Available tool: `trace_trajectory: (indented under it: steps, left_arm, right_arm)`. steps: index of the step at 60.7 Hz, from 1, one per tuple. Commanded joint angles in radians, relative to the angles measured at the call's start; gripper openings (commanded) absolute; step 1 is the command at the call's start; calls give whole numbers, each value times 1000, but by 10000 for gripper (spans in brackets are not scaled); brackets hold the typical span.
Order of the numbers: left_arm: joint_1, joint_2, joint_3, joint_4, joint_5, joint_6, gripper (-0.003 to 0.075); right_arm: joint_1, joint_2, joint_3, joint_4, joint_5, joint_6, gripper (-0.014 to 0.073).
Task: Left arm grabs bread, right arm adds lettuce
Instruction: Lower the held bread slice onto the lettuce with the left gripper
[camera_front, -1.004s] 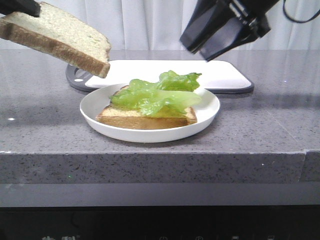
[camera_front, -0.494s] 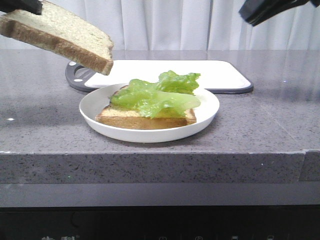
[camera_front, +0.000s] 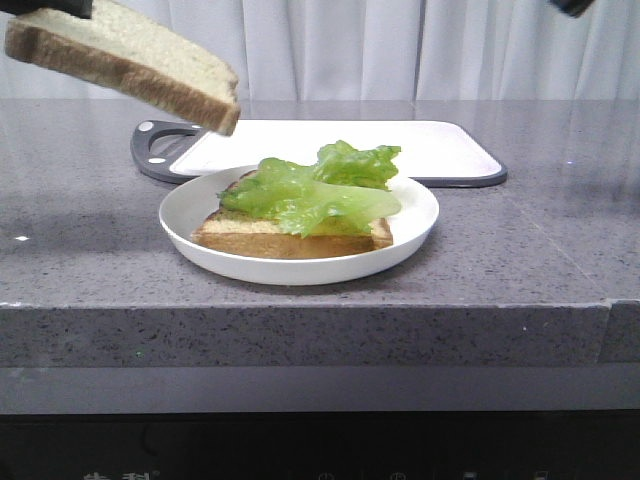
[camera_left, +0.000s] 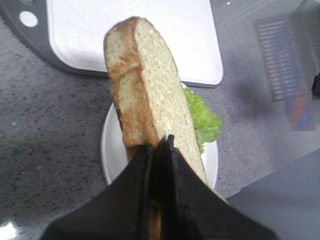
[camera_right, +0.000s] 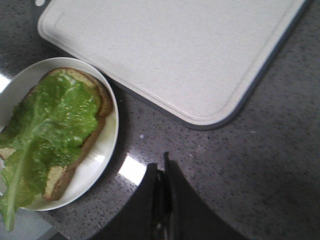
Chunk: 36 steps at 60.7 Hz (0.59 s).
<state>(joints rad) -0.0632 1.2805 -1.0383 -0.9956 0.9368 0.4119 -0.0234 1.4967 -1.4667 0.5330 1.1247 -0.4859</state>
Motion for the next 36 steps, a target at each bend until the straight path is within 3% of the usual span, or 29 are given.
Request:
trace_trajectory:
  steps: [1, 22, 36]
  left_arm:
    - [-27, -33, -29, -115, 0, 3, -19]
    - [-198, 45, -29, -271, -75, 22, -19]
    - [-208, 138, -29, -288, -75, 28, -18]
  right_arm:
    - [4, -92, -13, -42, -38, 51, -57]
    - [10, -170, 59, -53, -42, 53, -57]
    - [10, -171, 67, -51, -42, 53, -57]
